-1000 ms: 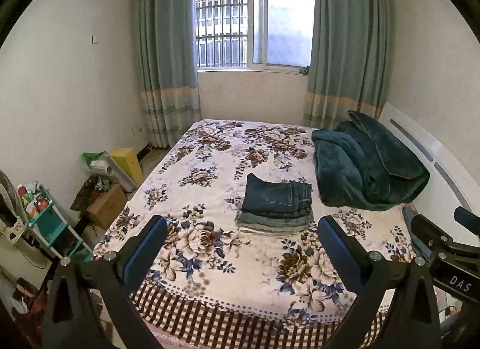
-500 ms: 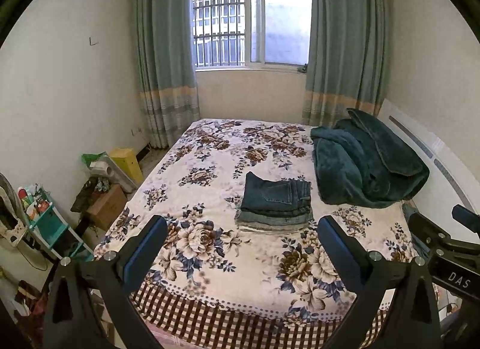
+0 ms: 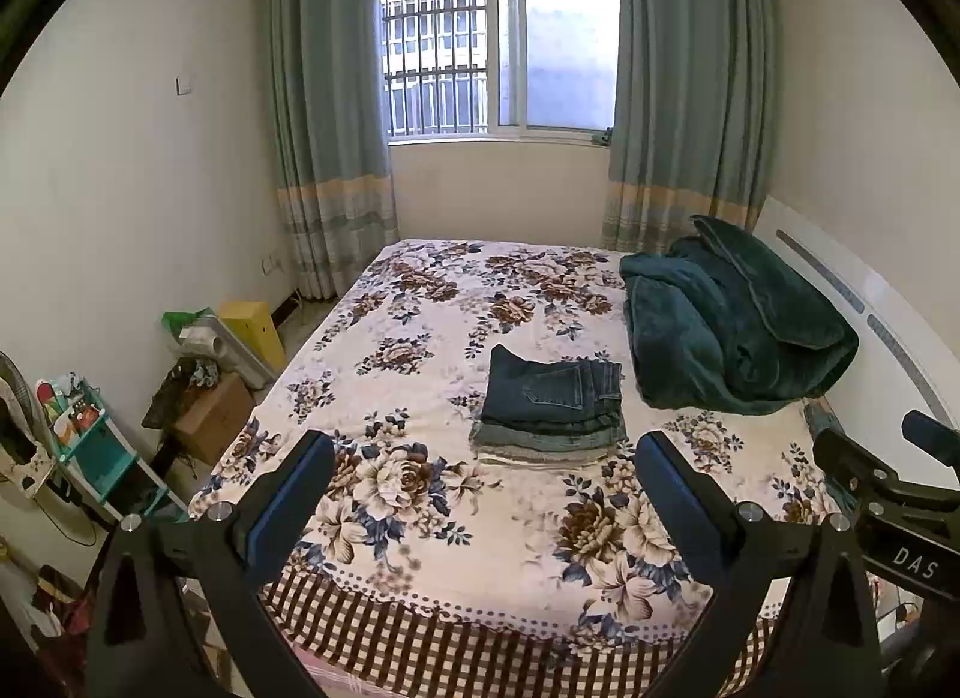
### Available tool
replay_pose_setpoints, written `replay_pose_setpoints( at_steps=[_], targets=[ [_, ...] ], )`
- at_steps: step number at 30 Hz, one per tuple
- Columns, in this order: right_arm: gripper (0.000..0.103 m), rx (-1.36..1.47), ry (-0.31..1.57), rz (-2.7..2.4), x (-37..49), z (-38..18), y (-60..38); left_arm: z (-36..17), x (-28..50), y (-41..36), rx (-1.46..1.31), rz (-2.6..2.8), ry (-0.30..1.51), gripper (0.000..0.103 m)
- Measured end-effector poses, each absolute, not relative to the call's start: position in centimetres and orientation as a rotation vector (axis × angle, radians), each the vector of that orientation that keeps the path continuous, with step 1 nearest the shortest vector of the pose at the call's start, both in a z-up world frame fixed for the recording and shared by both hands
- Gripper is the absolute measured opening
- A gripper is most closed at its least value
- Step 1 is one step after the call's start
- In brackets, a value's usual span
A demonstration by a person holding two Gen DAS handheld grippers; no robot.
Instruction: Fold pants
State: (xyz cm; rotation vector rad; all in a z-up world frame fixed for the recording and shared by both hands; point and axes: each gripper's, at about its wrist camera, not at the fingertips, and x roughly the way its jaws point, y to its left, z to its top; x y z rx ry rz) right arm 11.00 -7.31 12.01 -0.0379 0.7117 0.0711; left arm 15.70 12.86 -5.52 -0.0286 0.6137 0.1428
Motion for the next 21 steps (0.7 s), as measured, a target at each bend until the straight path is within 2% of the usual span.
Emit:
replay_pose_setpoints(
  at_steps=[21],
  targets=[
    [0.103, -0.032, 0.712, 0.073, 11.08, 12.00, -7.48, -5.47, 15.75, 13.29, -0.024, 0.144, 0.615, 0.102]
  ],
)
